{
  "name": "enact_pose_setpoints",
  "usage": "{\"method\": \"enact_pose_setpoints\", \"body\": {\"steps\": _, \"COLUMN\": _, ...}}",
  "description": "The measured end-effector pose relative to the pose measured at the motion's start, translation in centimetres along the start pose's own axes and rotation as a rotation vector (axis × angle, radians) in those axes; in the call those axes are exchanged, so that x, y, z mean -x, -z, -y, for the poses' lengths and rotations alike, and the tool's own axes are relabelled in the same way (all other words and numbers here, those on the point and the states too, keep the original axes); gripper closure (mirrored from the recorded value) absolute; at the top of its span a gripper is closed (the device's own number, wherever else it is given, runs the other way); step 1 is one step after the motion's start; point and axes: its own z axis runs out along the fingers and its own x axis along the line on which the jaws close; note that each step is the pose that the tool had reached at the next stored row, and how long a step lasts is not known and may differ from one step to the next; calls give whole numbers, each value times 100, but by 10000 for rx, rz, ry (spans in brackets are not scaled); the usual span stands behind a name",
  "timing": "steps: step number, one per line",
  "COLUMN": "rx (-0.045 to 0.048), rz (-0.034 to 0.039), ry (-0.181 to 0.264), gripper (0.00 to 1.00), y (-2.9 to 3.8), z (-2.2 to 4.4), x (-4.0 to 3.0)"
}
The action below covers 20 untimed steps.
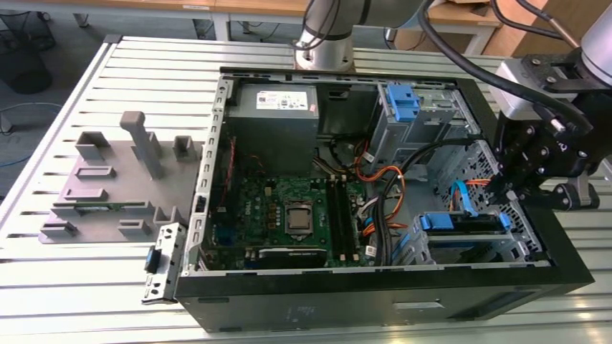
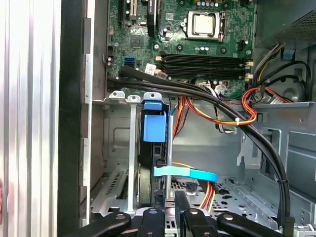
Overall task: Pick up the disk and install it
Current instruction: 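Insert the second disk wire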
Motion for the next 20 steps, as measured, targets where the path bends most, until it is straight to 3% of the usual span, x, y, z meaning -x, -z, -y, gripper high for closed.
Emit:
{"method": "enact_pose_setpoints", "body": {"steps": 17, "rx": 10, "rz": 12, "ry": 229, "gripper": 76, "y": -79, "z": 30, "x": 220}}
{"method": "enact_pose_setpoints", "body": {"steps": 20, "rx": 27, "rz": 5, "ry": 237, "gripper": 76, "y": -83, "z": 39, "x": 229}}
